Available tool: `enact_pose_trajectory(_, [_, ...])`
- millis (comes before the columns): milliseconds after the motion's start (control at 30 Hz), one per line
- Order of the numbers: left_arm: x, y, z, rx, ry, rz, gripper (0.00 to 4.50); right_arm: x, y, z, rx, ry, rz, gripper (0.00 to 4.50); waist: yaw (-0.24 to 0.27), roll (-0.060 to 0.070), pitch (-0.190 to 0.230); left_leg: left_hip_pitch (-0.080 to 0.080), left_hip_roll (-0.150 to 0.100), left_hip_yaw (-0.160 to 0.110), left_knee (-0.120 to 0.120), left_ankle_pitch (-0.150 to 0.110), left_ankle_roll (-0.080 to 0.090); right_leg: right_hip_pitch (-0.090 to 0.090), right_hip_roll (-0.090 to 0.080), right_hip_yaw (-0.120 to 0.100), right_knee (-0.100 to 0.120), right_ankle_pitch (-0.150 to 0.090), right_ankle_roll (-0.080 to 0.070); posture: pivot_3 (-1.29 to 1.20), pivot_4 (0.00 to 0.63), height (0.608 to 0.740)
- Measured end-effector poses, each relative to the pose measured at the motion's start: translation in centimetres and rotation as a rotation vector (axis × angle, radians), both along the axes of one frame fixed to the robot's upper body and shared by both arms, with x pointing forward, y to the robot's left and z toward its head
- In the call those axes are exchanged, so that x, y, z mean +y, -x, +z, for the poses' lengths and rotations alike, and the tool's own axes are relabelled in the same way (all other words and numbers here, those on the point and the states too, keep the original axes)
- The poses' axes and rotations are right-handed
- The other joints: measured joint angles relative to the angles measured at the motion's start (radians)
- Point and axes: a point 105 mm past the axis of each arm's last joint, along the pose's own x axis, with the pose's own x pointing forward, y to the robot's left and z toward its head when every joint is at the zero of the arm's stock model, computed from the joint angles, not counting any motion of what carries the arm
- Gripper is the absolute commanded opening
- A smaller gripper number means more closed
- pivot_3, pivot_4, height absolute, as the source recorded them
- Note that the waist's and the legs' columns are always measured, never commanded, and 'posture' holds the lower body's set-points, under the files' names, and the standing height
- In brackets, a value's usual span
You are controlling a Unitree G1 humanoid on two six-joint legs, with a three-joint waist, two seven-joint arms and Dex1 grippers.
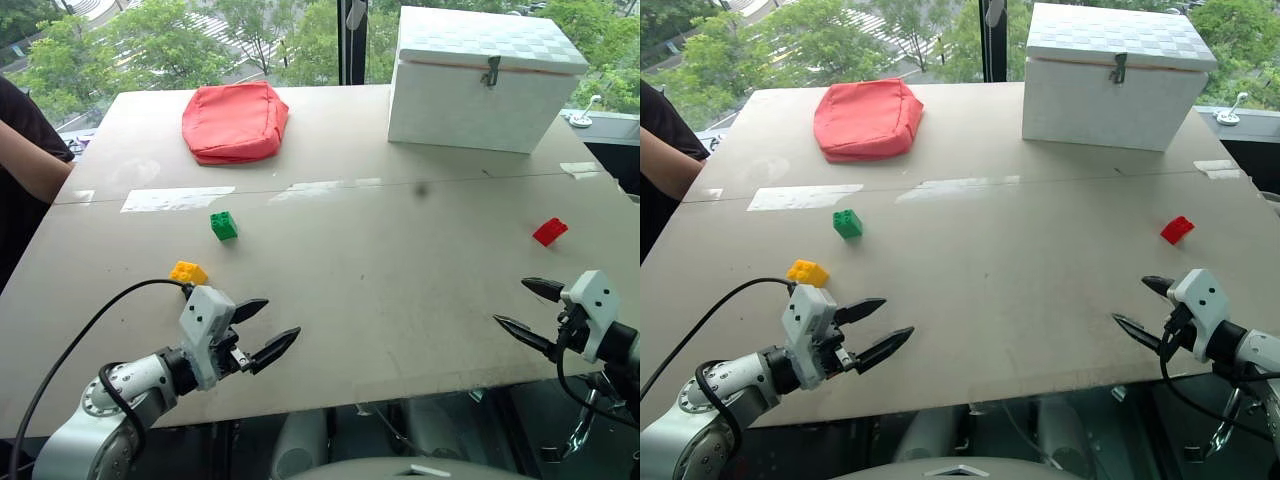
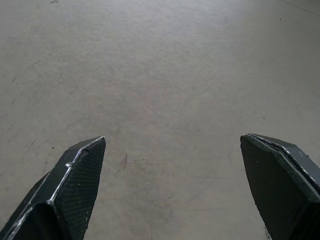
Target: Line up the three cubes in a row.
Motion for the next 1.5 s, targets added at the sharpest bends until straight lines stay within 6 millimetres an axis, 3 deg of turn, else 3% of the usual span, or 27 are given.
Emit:
enact_pose_trajectory(200, [-1.3,-1.0,1.2,-0.052,0.016,-0.012,4.5,0.7,-1.5,0.9,-0.062,-0.059,-0.1,4.43,0.001,0.001,0.0,0.0,0.0,0.0,0.0,0.0,0.0,0.0,0.0,0.0,0.0,0.0,0.0,0.0,0.15,0.74])
enact_pose_trajectory(333, [-3.9,-3.2,3.9,-0.123,0.075,-0.062,4.5,0.9,-5.0,3.7,-0.121,-0.041,-0.275,4.43,0.001,0.001,0.0,0.0,-0.001,0.0,0.002,0.0,0.0,0.0,0.001,0.001,0.002,0.0,0.0,0.0,0.15,0.74])
enact_pose_trajectory(400, [-5.7,-3.7,5.7,-0.162,0.107,-0.121,4.5,0.0,-6.6,5.0,-0.121,-0.011,-0.364,4.43,0.004,0.001,0.0,-0.001,-0.001,0.0,0.002,0.0,0.0,0.0,0.001,0.001,0.002,0.0,0.0,0.0,0.15,0.74])
enact_pose_trajectory(467, [-6.7,-3.7,6.3,-0.167,0.1,-0.17,4.5,-0.9,-7.3,5.1,-0.085,0.024,-0.408,4.43,0.009,0.001,0.0,-0.001,-0.004,-0.001,0.001,0.0,0.0,0.0,0.001,0.001,0.002,0.002,-0.004,0.0,0.15,0.74])
enact_pose_trajectory(600, [-8.6,-3.1,6.3,-0.179,-0.005,-0.328,4.5,-3.5,-9.3,5.2,-0.011,0.186,-0.485,4.43,0.01,0.003,0.001,-0.002,-0.005,0.002,0.0,0.0,0.0,0.0,0.001,0.002,0.0,0.002,-0.004,0.0,0.15,0.74])
enact_pose_trajectory(767, [-10.0,-2.7,6.1,-0.193,-0.014,-0.412,4.5,-5.1,-11.0,5.4,0.129,0.258,-0.49,4.43,0.006,0.002,0.001,-0.001,-0.005,0.002,0.0,0.0,0.001,0.0,0.002,0.003,-0.001,0.002,-0.003,0.0,0.15,0.74])
enact_pose_trajectory(967, [-10.4,-2.5,6.1,-0.196,-0.004,-0.428,4.5,-7.2,-12.6,4.5,0.261,0.268,-0.526,4.43,0.005,0.003,0.001,-0.002,-0.005,0.002,0.0,0.0,0.001,0.0,0.002,0.003,0.0,0.002,-0.003,0.0,0.15,0.74])
enact_pose_trajectory(1200, [-10.7,-2.9,6.7,-0.213,0.014,-0.443,4.5,-7.9,-13.9,4.7,0.304,0.266,-0.525,4.43,-0.001,0.003,0.001,-0.002,-0.005,0.003,0.0,0.0,0.001,0.0,0.002,0.003,0.0,0.003,-0.003,0.0,0.15,0.74])
enact_pose_trajectory(1500, [-10.9,-3.3,7.2,-0.226,0.028,-0.448,4.5,-9.0,-14.7,2.8,0.348,0.317,-0.534,4.43,-0.011,0.003,0.002,-0.002,-0.005,0.002,0.0,0.0,0.001,0.0,0.002,0.003,0.0,0.003,-0.003,0.0,0.15,0.74])
